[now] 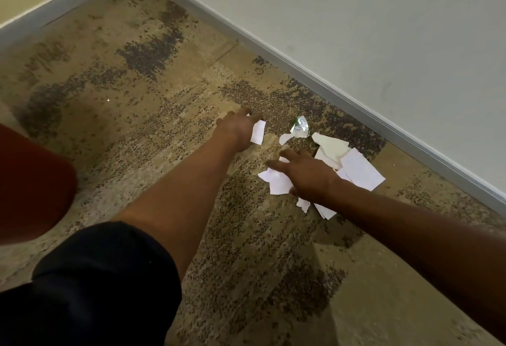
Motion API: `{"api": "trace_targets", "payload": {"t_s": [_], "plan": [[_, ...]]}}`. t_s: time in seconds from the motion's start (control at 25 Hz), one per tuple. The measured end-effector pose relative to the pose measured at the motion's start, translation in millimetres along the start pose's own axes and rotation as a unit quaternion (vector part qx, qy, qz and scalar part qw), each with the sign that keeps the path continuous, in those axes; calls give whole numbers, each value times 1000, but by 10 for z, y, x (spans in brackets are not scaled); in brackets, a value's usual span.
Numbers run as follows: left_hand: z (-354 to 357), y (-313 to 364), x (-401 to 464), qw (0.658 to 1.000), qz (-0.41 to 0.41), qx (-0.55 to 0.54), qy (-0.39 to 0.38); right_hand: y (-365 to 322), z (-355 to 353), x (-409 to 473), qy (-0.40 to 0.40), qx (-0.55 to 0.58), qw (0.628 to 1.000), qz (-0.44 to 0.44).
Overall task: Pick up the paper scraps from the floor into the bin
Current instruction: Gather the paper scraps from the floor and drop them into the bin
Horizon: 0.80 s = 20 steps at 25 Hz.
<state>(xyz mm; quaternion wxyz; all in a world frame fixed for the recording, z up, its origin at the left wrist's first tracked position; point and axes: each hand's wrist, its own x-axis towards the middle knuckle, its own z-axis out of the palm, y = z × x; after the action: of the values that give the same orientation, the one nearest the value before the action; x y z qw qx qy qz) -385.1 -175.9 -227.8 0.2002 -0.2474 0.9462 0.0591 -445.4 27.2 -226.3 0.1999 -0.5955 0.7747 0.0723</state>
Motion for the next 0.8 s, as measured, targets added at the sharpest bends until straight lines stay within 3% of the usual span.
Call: {"api": "trace_targets", "payload": {"t_s": [0.2, 0.4, 0.56, 0.8], "plan": [[118, -32, -192, 994, 17, -43, 100, -99, -39, 43, 29, 3, 999, -29], [298, 39, -627, 990, -2, -66, 127, -251, 1, 65, 72, 17, 996, -45], [413, 80, -930, 991, -23, -71, 113, -310, 33, 82, 78, 79, 994, 12], [422, -94, -1281, 971, -70, -226, 43, -650, -132, 79, 143, 260, 952, 81]]}}
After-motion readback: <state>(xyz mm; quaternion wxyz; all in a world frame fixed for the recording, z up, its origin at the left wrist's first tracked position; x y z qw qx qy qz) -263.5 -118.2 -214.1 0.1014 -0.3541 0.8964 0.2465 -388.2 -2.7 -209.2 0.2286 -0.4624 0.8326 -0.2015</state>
